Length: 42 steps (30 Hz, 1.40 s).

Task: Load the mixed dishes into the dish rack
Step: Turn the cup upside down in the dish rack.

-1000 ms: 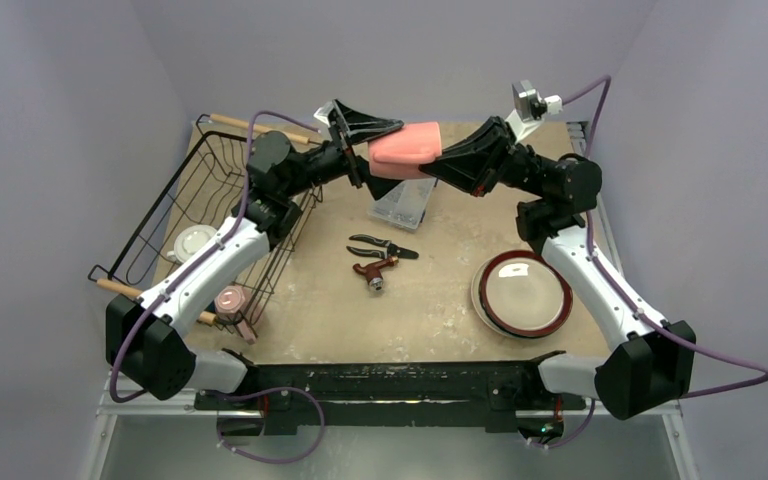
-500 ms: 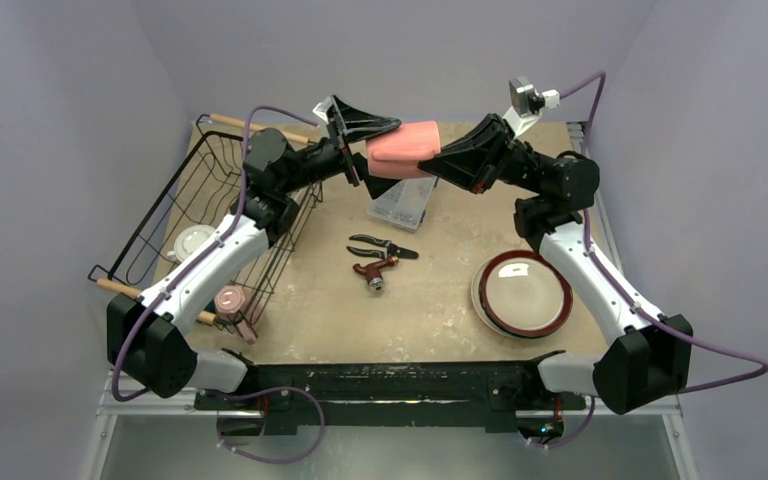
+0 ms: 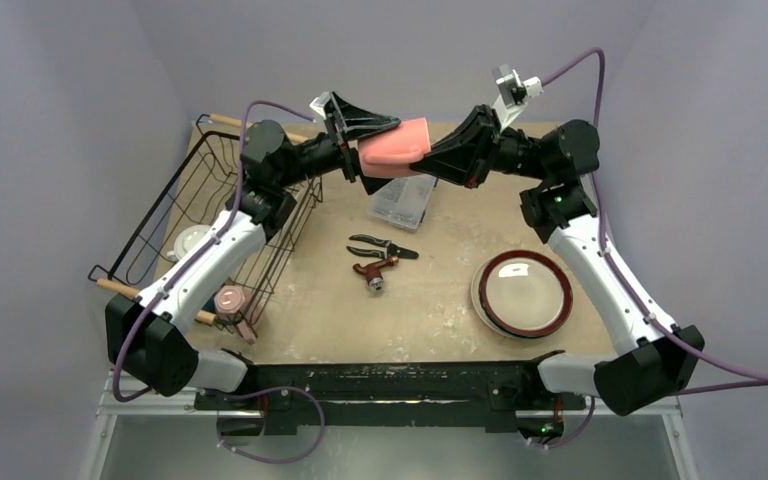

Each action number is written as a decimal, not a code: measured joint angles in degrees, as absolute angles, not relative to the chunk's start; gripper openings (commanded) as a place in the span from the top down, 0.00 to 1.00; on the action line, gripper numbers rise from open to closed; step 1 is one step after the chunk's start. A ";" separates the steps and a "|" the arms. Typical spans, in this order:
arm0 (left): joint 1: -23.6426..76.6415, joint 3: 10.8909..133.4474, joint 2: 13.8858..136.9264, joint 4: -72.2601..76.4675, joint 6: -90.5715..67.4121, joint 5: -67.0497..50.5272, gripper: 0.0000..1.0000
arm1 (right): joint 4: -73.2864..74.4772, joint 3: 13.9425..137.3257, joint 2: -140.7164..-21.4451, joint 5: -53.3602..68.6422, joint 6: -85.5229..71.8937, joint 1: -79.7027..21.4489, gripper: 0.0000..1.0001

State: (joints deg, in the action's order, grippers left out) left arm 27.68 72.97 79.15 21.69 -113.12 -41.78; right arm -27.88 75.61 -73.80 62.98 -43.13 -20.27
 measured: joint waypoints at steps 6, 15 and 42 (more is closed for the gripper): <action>27.09 73.19 79.18 20.36 -111.72 -42.33 0.09 | -32.69 72.62 -73.87 62.61 -45.54 -20.34 1.00; 26.85 73.82 79.29 20.53 -111.39 -43.53 0.66 | -38.92 71.33 -73.97 62.06 -49.76 -20.34 1.00; 13.32 90.87 68.20 -28.91 -78.02 -38.24 1.00 | -7.05 72.95 -72.84 49.69 -35.33 -20.34 0.10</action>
